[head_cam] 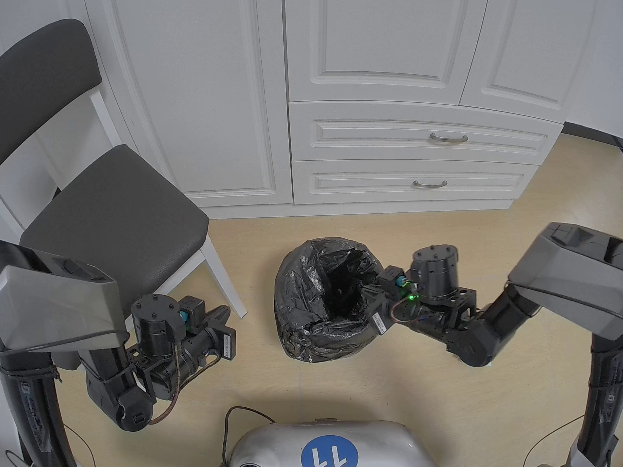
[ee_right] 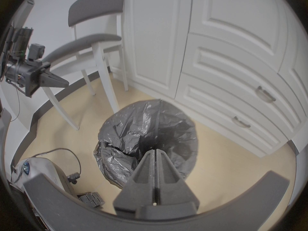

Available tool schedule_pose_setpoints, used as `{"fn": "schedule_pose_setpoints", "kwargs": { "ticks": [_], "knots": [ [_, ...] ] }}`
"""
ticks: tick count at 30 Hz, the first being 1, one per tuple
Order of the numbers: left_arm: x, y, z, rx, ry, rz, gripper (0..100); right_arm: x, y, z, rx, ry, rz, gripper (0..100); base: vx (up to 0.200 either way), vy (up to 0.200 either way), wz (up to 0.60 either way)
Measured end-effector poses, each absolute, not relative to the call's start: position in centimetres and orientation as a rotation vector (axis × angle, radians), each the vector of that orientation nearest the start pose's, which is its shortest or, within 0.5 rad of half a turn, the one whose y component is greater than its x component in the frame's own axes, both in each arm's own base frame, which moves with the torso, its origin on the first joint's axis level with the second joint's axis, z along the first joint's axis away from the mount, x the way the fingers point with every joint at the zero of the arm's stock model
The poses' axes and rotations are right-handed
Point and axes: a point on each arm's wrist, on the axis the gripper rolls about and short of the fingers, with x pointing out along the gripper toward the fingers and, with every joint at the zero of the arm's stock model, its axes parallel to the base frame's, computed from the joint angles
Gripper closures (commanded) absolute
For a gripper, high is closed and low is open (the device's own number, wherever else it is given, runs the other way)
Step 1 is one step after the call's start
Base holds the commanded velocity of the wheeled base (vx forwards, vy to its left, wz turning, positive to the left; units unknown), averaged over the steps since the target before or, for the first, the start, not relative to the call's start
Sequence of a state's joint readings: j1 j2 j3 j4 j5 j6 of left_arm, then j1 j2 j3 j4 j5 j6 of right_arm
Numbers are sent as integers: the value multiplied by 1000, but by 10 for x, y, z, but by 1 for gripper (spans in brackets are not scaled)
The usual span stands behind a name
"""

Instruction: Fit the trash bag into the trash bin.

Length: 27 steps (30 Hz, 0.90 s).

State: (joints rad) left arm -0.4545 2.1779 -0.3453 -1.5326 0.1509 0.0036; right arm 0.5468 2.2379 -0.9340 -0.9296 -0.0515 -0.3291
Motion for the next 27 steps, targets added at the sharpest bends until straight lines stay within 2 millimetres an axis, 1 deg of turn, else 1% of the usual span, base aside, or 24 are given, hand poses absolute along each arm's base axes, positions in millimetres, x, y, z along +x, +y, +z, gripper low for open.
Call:
{"fn": "schedule_pose_setpoints", "kwargs": {
  "ticks": [5,7,11,13,15,17,20,25,26,27],
  "knots": [
    [264,-126,51,73,214,-299,100,318,177,75,-375,233,492,100,0,0,0],
    [261,-128,62,63,178,-309,100,308,163,88,-350,218,465,100,0,0,0],
    [253,-130,78,48,129,-332,100,287,137,111,-312,190,404,100,0,0,0],
    [248,-131,84,41,109,-346,100,277,125,120,-285,179,359,100,0,0,0],
    [242,-132,94,31,82,-371,100,263,112,131,-222,168,278,100,0,0,0],
    [236,-132,101,23,61,-392,100,255,103,138,-176,160,226,100,0,0,0],
    [227,-130,111,12,31,-419,100,247,82,147,-134,141,139,100,0,0,0],
    [217,-127,123,-1,-8,-433,100,241,48,151,-117,152,11,100,0,0,0],
    [216,-126,125,-3,-16,-434,100,239,42,152,-117,164,-9,0,0,0,0],
    [214,-125,127,-6,-25,-435,100,236,38,153,-118,176,-22,0,0,0,0]
  ]
}}
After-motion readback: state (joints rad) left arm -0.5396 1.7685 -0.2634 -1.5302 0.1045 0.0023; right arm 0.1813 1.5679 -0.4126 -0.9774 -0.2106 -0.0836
